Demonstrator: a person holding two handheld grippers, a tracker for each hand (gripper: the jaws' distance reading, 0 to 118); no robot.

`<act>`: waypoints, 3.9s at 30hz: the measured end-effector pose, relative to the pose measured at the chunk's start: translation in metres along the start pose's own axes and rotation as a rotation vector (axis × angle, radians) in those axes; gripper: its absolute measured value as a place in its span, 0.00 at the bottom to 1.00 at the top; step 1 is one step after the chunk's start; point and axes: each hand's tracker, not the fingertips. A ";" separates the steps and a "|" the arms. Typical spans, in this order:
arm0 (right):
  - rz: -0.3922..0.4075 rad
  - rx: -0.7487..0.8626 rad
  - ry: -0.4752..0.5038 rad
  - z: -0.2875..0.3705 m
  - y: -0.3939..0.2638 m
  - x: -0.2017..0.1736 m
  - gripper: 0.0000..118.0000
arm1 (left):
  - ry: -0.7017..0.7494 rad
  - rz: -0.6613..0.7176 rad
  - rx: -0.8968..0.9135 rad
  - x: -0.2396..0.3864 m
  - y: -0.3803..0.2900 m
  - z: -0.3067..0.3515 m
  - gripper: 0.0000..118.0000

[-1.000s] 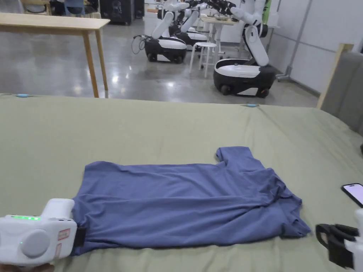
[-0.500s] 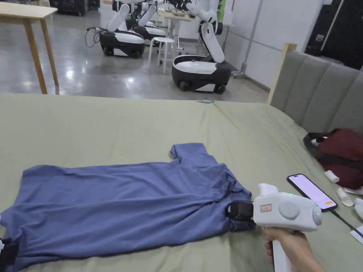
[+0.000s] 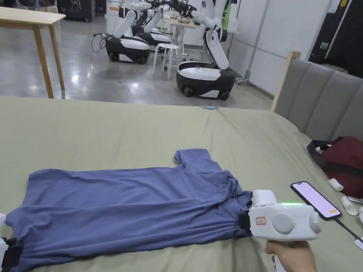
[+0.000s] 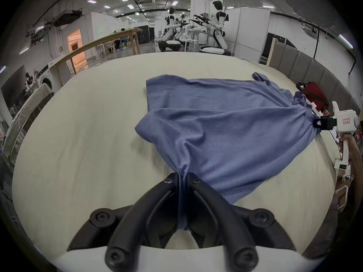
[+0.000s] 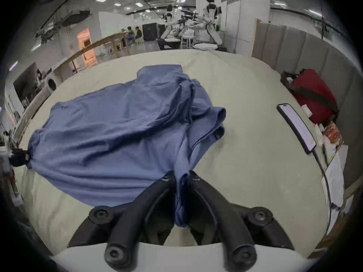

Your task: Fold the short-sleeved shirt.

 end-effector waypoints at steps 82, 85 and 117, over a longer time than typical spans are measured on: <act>0.179 0.215 0.073 0.072 0.048 0.011 0.61 | -0.170 -0.280 0.010 -0.036 0.076 -0.043 0.01; 0.098 0.047 0.112 0.006 0.079 0.031 1.00 | -0.180 -0.264 0.026 -0.030 0.069 -0.028 0.01; 0.357 0.174 0.134 0.136 0.024 -0.012 0.01 | -0.158 -0.329 0.200 -0.023 0.023 0.095 0.01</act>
